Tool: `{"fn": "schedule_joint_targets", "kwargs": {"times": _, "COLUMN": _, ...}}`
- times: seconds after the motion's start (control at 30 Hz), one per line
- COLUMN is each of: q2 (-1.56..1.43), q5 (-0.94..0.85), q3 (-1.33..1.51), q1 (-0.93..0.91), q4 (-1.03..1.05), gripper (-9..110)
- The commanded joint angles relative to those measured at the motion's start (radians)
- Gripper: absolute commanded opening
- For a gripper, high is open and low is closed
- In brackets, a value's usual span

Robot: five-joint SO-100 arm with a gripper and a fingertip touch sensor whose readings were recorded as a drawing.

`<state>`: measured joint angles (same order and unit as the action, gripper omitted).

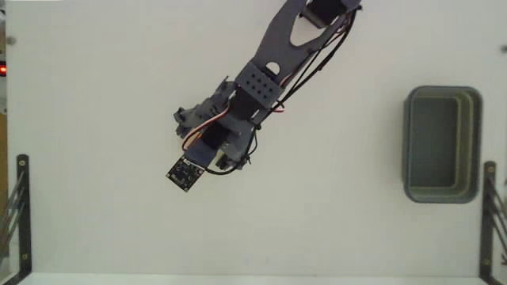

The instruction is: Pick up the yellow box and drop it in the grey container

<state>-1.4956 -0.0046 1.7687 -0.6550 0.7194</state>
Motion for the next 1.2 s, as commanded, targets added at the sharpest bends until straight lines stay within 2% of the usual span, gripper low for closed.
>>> {"fn": "schedule_joint_targets", "kwargs": {"times": 0.0, "q2": -0.028, "q5": 0.005, "q3": -0.005, "q1": -0.020, "q4": -0.011, "gripper": 110}}
{"fn": "schedule_joint_targets", "kwargs": {"times": 1.17, "q2": -0.028, "q5": 0.005, "q3": -0.005, "q1": -0.020, "q4": -0.011, "gripper": 101}}
